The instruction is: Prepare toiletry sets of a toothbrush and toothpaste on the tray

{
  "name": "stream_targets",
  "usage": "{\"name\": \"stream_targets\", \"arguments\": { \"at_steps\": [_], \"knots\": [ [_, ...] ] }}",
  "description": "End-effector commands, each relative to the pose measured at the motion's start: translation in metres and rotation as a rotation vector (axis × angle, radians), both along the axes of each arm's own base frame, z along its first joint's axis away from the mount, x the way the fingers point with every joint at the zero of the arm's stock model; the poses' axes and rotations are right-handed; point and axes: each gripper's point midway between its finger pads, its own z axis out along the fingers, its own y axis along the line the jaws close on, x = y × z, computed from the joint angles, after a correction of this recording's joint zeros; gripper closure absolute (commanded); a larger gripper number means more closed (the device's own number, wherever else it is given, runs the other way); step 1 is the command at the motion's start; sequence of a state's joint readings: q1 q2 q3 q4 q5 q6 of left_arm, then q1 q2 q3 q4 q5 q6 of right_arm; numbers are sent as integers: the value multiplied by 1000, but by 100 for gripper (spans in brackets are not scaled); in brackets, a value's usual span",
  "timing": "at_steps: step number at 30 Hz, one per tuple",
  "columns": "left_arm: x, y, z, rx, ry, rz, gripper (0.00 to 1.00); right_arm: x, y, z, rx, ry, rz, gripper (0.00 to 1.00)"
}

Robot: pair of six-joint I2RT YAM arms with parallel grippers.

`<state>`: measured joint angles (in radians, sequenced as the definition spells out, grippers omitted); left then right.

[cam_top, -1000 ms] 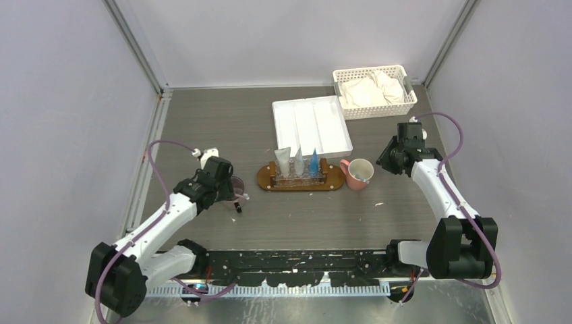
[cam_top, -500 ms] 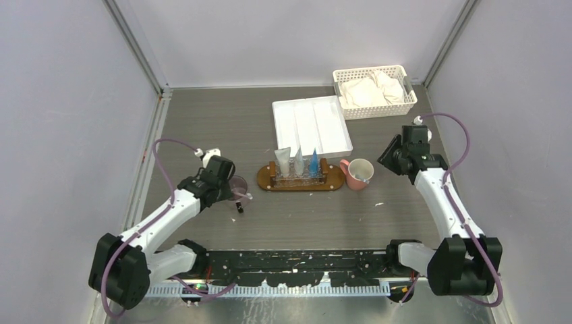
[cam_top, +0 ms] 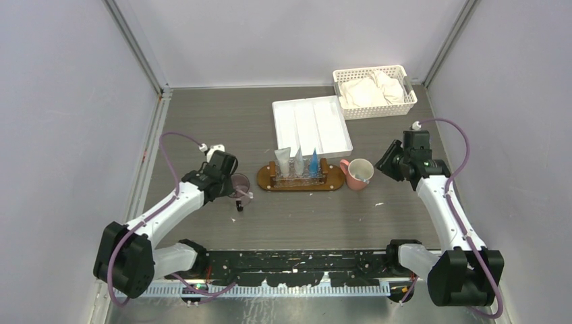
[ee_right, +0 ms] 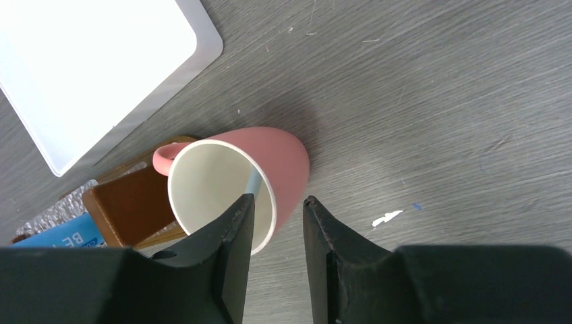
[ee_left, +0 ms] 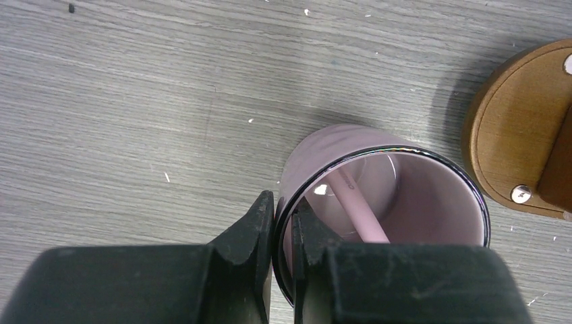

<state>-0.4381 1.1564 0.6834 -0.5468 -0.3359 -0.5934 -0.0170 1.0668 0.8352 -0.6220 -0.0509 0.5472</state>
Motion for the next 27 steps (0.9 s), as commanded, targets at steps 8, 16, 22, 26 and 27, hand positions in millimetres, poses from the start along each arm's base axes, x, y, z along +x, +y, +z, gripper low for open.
{"name": "stream_targets", "arguments": {
  "at_steps": [8,16,22,26,27],
  "knots": [
    [22,-7,31,-31,-78,-11,99,2,14,-7,31,20,67,61],
    [26,-7,38,-33,-91,-13,99,3,32,-29,9,109,139,61],
    [28,-8,38,-38,-91,-17,99,4,36,-45,-37,163,159,71],
    [33,-10,42,-45,-100,-23,99,4,33,-50,-62,182,153,78],
    [35,-11,43,-47,-101,-26,99,4,33,-50,-66,184,152,81]
  ]
}}
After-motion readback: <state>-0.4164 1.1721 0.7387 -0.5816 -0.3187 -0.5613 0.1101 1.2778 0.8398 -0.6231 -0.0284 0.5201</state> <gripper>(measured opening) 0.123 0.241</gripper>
